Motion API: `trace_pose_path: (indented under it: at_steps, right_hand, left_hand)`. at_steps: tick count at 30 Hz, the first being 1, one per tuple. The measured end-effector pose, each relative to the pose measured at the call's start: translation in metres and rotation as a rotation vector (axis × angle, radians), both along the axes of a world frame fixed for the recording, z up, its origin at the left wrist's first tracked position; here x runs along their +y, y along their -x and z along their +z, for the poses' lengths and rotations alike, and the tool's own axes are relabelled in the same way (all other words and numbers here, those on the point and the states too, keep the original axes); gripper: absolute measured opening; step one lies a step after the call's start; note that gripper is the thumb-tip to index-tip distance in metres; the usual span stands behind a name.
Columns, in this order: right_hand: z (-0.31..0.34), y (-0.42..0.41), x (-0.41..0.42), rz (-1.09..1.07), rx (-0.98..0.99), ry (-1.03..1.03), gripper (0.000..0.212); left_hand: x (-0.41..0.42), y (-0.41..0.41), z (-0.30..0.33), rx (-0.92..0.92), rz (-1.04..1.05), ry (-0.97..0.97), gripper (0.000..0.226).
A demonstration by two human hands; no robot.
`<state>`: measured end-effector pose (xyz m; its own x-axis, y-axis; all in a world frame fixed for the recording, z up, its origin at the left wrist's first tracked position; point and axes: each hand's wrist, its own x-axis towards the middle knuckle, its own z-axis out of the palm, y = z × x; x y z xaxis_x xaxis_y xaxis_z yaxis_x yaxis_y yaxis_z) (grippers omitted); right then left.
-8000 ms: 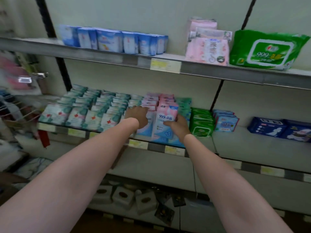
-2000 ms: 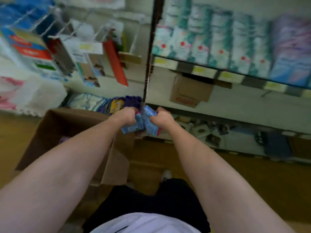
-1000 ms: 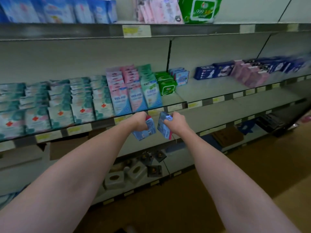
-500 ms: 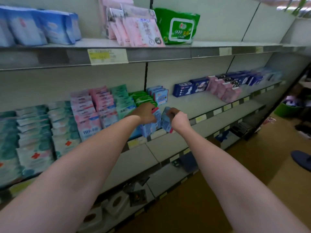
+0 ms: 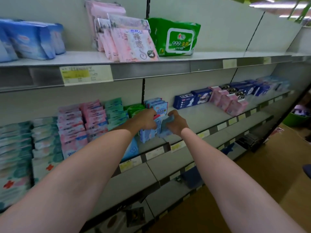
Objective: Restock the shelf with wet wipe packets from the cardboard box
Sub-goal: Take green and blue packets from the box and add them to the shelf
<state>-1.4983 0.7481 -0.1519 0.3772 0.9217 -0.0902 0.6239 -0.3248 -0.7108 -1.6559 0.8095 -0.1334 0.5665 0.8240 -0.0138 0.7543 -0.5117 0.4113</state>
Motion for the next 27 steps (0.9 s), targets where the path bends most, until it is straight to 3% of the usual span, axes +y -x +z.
trace_pose_path:
  at_steps: [3, 8, 14, 17, 19, 22, 27]
  right_hand:
    - [-0.005, -0.022, 0.021, -0.031, 0.015, -0.032, 0.017]
    - [-0.019, -0.069, 0.071, 0.017, -0.006, 0.009, 0.017]
    - [-0.015, -0.118, 0.095, 0.149, 0.738, 0.185, 0.004]
    - [-0.022, -0.135, 0.115, 0.211, 0.926, 0.183, 0.028]
    - [-0.025, -0.141, 0.125, 0.329, 0.89, 0.206, 0.035]
    - [-0.032, -0.151, 0.138, 0.469, 0.687, 0.197, 0.036]
    - [-0.052, -0.16, 0.155, 0.514, 0.371, 0.132, 0.031]
  left_hand:
    - [0.013, -0.017, 0.003, 0.052, 0.013, 0.022, 0.031]
    - [0.039, -0.048, 0.001, 0.123, 0.048, 0.067, 0.021]
    - [0.055, -0.085, -0.003, 0.196, 0.151, 0.136, 0.028]
    - [0.061, -0.098, -0.007, 0.201, 0.241, 0.123, 0.027]
    - [0.063, -0.103, -0.008, 0.179, 0.3, 0.117, 0.024]
    - [0.062, -0.109, -0.008, 0.138, 0.364, 0.113, 0.025]
    - [0.057, -0.109, -0.009, 0.11, 0.448, 0.147, 0.023]
